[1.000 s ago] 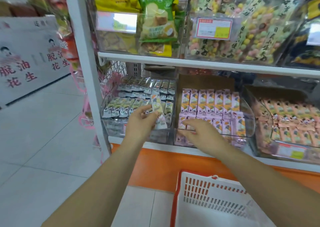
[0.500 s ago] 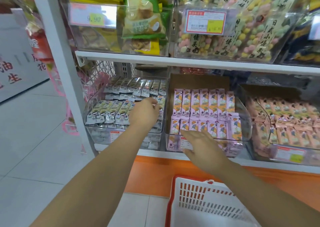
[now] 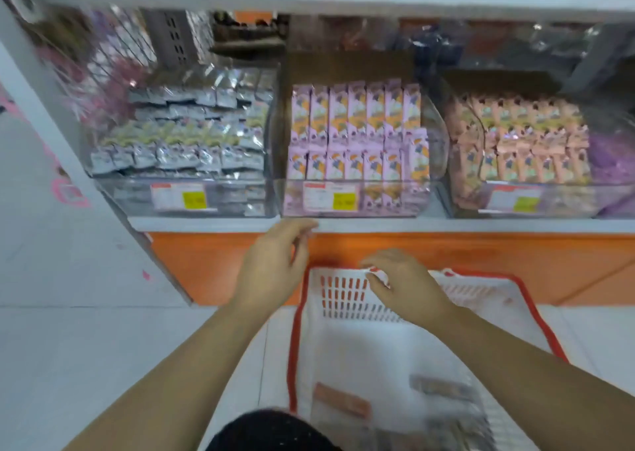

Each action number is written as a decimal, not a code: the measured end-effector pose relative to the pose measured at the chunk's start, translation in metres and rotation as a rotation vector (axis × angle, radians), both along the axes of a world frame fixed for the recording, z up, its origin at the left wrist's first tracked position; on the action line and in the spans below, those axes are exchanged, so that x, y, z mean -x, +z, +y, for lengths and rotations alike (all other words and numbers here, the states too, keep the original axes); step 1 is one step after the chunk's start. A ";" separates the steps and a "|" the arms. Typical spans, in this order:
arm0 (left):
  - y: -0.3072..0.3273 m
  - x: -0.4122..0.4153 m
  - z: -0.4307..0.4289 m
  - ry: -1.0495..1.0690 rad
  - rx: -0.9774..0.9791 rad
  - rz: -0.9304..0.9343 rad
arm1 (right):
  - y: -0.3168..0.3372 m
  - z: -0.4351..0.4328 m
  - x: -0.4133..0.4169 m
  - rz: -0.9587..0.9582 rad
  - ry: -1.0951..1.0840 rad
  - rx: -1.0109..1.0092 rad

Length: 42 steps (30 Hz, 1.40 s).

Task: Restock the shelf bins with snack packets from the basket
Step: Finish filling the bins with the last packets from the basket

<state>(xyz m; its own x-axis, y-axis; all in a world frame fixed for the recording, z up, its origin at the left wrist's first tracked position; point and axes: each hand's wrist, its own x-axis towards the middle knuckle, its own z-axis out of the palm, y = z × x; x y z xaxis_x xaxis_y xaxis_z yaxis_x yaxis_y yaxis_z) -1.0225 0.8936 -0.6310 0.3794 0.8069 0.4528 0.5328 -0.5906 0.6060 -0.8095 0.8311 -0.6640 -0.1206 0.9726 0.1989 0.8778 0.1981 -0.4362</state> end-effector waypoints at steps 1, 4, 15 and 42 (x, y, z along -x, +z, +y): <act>-0.019 -0.005 -0.005 -0.047 0.084 0.073 | -0.017 -0.009 -0.016 -0.003 -0.053 0.149; -0.069 -0.011 -0.008 -0.144 0.309 0.362 | -0.062 -0.038 -0.069 -0.030 -0.215 0.537; -0.109 -0.026 -0.001 -0.093 0.490 0.799 | -0.201 -0.096 -0.106 -0.442 -0.135 1.152; 0.000 -0.034 -0.047 -0.244 1.057 0.020 | 0.005 -0.052 0.001 1.605 -0.208 0.588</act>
<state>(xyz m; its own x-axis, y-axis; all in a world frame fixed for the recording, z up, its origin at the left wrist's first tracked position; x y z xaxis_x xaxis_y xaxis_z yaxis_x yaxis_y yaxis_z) -0.9883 0.8466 -0.6306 0.5819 0.6870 -0.4351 0.4870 0.1341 0.8631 -0.8101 0.7788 -0.6594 -0.0457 0.9258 -0.3752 -0.4858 -0.3488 -0.8015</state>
